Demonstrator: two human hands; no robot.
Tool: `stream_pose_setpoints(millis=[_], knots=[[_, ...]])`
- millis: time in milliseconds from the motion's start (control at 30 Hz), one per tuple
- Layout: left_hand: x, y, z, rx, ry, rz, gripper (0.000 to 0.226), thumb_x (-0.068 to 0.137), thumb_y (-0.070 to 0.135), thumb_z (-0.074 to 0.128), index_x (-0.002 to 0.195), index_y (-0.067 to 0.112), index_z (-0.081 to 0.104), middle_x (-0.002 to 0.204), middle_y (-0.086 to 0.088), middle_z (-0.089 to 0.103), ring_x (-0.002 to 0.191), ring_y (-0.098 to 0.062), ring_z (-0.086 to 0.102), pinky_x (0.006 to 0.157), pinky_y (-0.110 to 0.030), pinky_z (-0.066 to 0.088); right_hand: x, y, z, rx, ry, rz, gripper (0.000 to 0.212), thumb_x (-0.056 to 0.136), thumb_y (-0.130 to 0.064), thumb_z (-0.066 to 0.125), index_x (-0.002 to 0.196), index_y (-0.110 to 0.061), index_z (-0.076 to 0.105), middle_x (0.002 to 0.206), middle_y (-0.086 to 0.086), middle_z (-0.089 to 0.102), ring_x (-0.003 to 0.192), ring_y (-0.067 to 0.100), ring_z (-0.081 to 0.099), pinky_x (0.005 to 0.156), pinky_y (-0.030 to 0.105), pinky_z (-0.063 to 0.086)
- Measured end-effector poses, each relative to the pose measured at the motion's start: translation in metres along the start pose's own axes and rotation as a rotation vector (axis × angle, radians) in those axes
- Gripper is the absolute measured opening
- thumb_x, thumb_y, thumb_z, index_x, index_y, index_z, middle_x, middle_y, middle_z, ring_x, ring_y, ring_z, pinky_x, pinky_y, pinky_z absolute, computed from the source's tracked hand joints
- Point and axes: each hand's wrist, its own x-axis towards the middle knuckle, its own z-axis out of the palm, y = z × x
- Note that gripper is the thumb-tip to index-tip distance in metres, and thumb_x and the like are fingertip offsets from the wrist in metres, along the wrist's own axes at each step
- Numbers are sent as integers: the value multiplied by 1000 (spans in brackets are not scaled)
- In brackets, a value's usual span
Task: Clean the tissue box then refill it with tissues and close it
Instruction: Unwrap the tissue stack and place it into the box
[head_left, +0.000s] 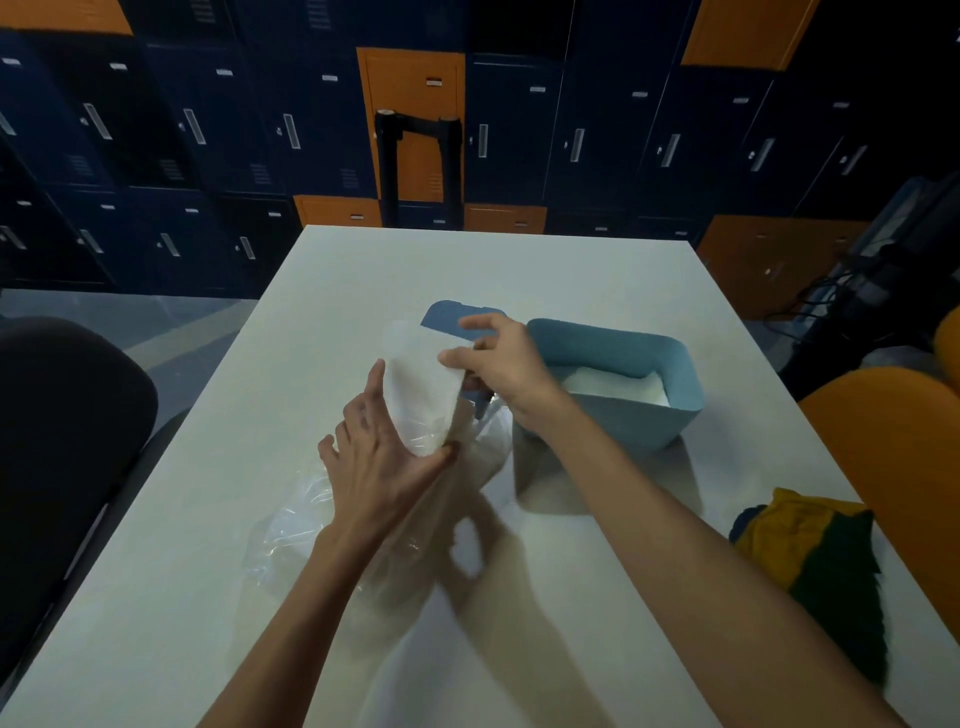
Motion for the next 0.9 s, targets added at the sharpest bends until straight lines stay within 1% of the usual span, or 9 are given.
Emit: stream_pose_setpoints(millis=[100,167,267,333,433,533,633,767,900], knots=[[1,-3,-1,-23,7,9,112,57,76,52,150,31,7,144,-10,40,127,-33,44,106,-53,31,3,9,7,265,-30,71,38,75,-6,78,107,-11,58,103,11,63,89,26,67,82,39,58],[1,-6,1,-29,27,8,112,60,72,60,150,32,7,142,-11,42,125,-34,46,105,-53,31,0,18,12,295,-28,166,40,72,-7,81,104,-9,58,105,12,66,91,26,67,86,42,57],[0,-7,6,-15,69,21,110,65,70,66,150,32,8,139,-11,46,122,-33,49,104,-54,33,-8,26,18,350,-76,275,38,75,1,77,107,1,57,101,13,68,88,23,68,78,37,59],[-1,-7,7,-13,96,27,108,66,70,66,149,31,10,138,-10,47,121,-32,50,104,-54,34,-8,31,21,365,-52,281,34,72,2,78,101,0,60,106,14,68,96,27,67,86,43,56],[-2,-7,8,-10,115,20,108,65,68,68,149,33,10,138,-7,47,121,-30,50,103,-51,35,-6,30,28,354,45,233,47,66,4,81,107,-2,59,110,14,66,100,30,65,90,48,54],[-3,-7,7,-10,77,16,110,63,68,67,149,34,7,143,-5,42,127,-28,45,106,-50,30,-4,24,26,358,75,144,62,69,10,77,122,-6,49,108,11,65,98,26,64,84,42,56],[-2,-6,4,-16,19,18,111,62,69,65,149,35,4,149,-3,33,132,-27,40,108,-51,26,-4,9,16,347,103,32,62,73,11,73,125,-10,46,93,2,64,91,21,64,84,40,57],[0,-9,2,-21,-57,13,116,59,77,57,150,35,-2,151,-8,28,134,-32,36,109,-57,24,-2,-13,-2,331,166,-101,58,76,8,72,126,-10,49,93,-1,64,92,18,64,85,35,57],[1,-8,0,2,-133,-9,122,56,88,50,149,37,-10,155,-10,21,140,-33,29,111,-62,14,-4,-33,-28,351,207,-192,52,75,10,69,120,-10,53,97,5,64,90,19,64,83,40,58]])
